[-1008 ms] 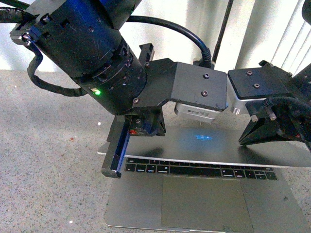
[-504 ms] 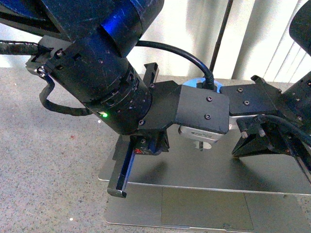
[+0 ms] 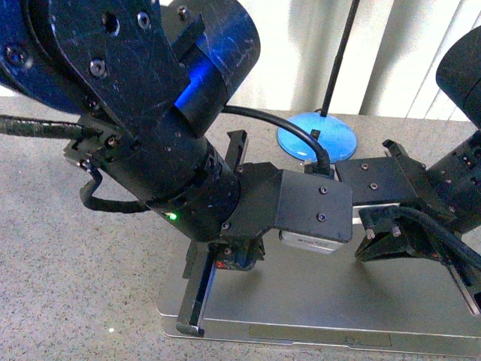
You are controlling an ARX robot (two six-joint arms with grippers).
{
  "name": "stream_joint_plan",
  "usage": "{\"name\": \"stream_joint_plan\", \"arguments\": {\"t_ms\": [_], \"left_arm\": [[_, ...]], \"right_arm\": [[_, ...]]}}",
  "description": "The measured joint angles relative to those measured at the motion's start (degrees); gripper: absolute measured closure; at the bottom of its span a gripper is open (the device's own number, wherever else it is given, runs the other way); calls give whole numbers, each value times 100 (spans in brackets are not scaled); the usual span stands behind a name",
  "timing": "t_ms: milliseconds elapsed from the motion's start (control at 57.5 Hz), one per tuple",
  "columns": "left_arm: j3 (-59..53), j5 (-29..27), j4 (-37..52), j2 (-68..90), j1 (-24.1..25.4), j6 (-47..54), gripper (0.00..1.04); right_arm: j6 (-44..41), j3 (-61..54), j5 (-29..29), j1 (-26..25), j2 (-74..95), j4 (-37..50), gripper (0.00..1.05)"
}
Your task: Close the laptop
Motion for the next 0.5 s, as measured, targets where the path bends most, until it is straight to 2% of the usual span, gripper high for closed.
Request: {"name": "stream_joint_plan", "arguments": {"t_ms": [504], "left_arm": [[-256,109,328,313,-127,-72,101]], "right_arm": [[37,-260,-42,-2,262,227,102]]}}
